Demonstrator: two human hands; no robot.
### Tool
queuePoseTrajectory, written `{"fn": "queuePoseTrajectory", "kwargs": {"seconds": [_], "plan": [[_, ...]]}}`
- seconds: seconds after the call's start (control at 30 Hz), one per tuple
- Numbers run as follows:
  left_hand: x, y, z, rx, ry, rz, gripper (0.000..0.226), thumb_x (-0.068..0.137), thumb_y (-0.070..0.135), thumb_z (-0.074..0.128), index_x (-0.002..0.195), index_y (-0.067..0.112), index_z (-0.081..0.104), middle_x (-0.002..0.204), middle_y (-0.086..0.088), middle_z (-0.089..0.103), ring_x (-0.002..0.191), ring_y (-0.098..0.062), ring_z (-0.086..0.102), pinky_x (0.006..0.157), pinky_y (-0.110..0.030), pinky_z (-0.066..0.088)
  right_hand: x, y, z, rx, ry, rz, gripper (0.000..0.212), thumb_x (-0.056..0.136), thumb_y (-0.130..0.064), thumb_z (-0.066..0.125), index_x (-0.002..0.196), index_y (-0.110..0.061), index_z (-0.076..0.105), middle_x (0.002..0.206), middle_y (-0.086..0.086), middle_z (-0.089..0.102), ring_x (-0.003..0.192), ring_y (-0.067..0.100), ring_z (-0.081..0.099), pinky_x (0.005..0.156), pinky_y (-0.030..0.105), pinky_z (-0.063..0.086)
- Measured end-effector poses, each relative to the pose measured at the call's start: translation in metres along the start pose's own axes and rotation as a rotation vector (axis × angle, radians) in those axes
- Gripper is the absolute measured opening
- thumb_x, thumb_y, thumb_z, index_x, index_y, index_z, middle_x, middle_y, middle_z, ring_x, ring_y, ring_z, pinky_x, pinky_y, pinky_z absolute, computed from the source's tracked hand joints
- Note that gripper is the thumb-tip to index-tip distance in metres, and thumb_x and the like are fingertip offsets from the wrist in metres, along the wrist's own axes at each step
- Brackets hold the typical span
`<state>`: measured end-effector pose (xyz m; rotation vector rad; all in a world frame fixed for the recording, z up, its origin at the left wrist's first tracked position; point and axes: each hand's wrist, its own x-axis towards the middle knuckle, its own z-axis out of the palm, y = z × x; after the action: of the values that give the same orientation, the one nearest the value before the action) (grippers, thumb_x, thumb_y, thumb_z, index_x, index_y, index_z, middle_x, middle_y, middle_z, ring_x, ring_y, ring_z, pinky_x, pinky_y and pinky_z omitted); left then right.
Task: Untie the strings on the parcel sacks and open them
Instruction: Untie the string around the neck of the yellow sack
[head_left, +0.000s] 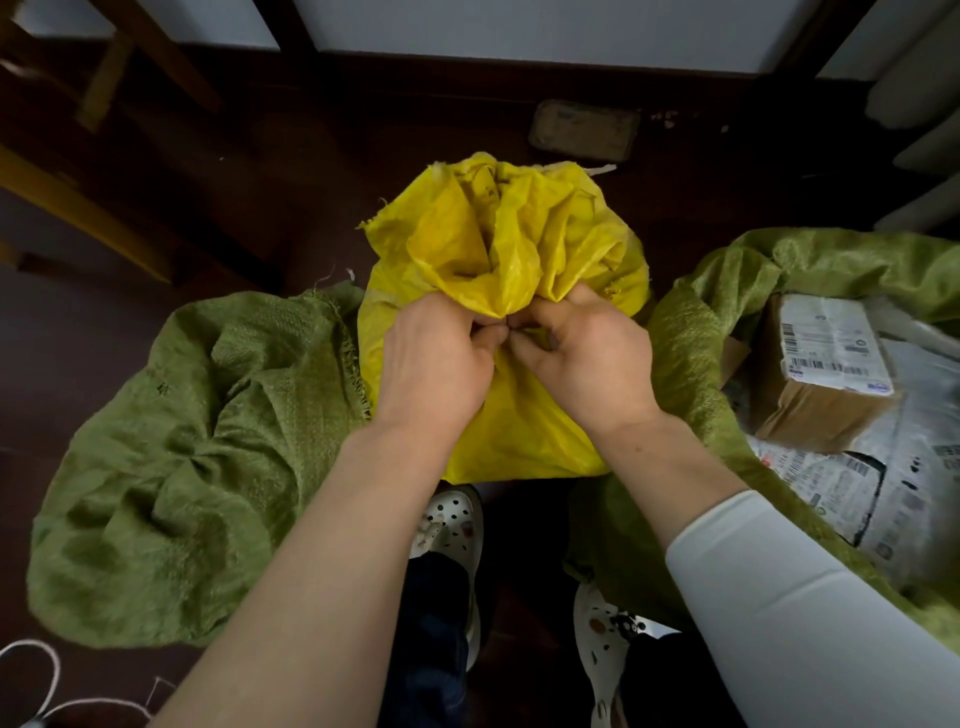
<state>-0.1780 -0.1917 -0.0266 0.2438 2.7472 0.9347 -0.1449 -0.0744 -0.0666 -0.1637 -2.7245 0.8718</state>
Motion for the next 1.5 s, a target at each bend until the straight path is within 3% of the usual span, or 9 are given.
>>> {"fn": "queuePoseTrajectory", "kwargs": {"seconds": [0.33,0.47,0.7,0.8,0.9,1.0,1.07,1.2,1.5], "plan": [[-0.004,-0.003,0.003,0.068,0.047,0.056,0.019,0.086,0.022,0.062,0.099,0.014,0.074,0.09,-0.021,0.071,0.089,-0.037,0.063,0.078,-0.043,0.049,0.005,0.003,0.005,-0.085,-0.025,-0.088,0.012,0.059,-0.032,0.067,0.067,-0.022,0.069,0.062,0.003,0.059,0.05,0.024,0.062,0.044,0.018,0.034],[0.002,-0.01,0.009,0.046,0.022,0.08,0.02,0.088,0.02,0.06,0.1,0.012,0.073,0.094,-0.017,0.072,0.09,-0.035,0.065,0.077,-0.043,0.051,0.005,0.008,0.005,-0.101,0.011,-0.112,0.011,0.063,-0.031,0.068,0.068,-0.022,0.071,0.059,0.006,0.057,0.046,0.026,0.059,0.037,0.021,0.039],[0.003,-0.019,0.016,-0.325,-0.024,-0.131,0.008,0.084,0.008,0.066,0.084,0.01,0.074,0.075,-0.011,0.072,0.073,-0.026,0.068,0.076,-0.042,0.056,0.004,0.008,0.005,-0.042,-0.081,-0.072,0.018,0.067,-0.032,0.064,0.073,-0.017,0.072,0.063,0.009,0.057,0.055,0.031,0.059,0.046,0.029,0.042],[0.002,-0.022,0.01,-0.637,-0.146,-0.22,0.018,0.082,-0.003,0.064,0.075,0.013,0.068,0.053,0.007,0.064,0.051,-0.004,0.059,0.058,-0.021,0.055,0.009,0.012,-0.006,0.218,-0.189,0.018,0.025,0.062,-0.041,0.06,0.069,-0.019,0.07,0.058,-0.008,0.051,0.057,0.01,0.052,0.052,0.025,0.043],[0.001,-0.022,0.004,-0.748,-0.225,-0.287,0.006,0.08,-0.006,0.064,0.084,-0.004,0.068,0.051,0.005,0.063,0.047,-0.002,0.057,0.052,-0.014,0.051,0.009,0.012,-0.009,0.291,-0.229,0.041,0.011,0.062,-0.025,0.074,0.068,-0.017,0.07,0.059,-0.015,0.046,0.056,0.003,0.046,0.054,0.024,0.043],[0.004,-0.019,0.007,-0.583,-0.083,-0.28,0.017,0.08,0.001,0.068,0.095,-0.006,0.07,0.06,-0.003,0.065,0.053,-0.007,0.063,0.063,-0.026,0.059,0.004,0.007,-0.002,0.158,-0.141,0.012,0.014,0.07,-0.028,0.066,0.075,-0.016,0.072,0.064,0.0,0.054,0.058,0.018,0.057,0.052,0.031,0.05],[0.004,-0.015,0.008,-0.347,0.01,-0.211,0.014,0.08,0.012,0.071,0.092,0.006,0.074,0.07,-0.015,0.07,0.067,-0.026,0.069,0.074,-0.041,0.058,0.005,0.004,0.001,0.077,-0.081,-0.046,0.025,0.071,-0.037,0.055,0.075,-0.019,0.072,0.063,0.005,0.058,0.057,0.026,0.06,0.045,0.034,0.051],[0.0,-0.01,0.003,-0.002,0.021,-0.058,0.02,0.082,0.028,0.067,0.078,0.009,0.074,0.072,-0.02,0.069,0.076,-0.036,0.067,0.075,-0.045,0.052,0.005,0.005,-0.002,-0.004,-0.022,-0.171,0.023,0.07,-0.035,0.052,0.07,-0.021,0.07,0.061,0.004,0.057,0.051,0.024,0.06,0.037,0.029,0.048],[0.012,-0.023,-0.003,-0.105,-0.203,-0.018,0.014,0.087,0.023,0.063,0.089,0.012,0.071,0.075,-0.009,0.068,0.081,-0.03,0.065,0.078,-0.042,0.053,0.003,0.01,-0.003,0.016,-0.004,-0.206,0.018,0.076,-0.03,0.062,0.08,-0.018,0.074,0.068,0.007,0.061,0.054,0.027,0.063,0.04,0.032,0.05]]}}
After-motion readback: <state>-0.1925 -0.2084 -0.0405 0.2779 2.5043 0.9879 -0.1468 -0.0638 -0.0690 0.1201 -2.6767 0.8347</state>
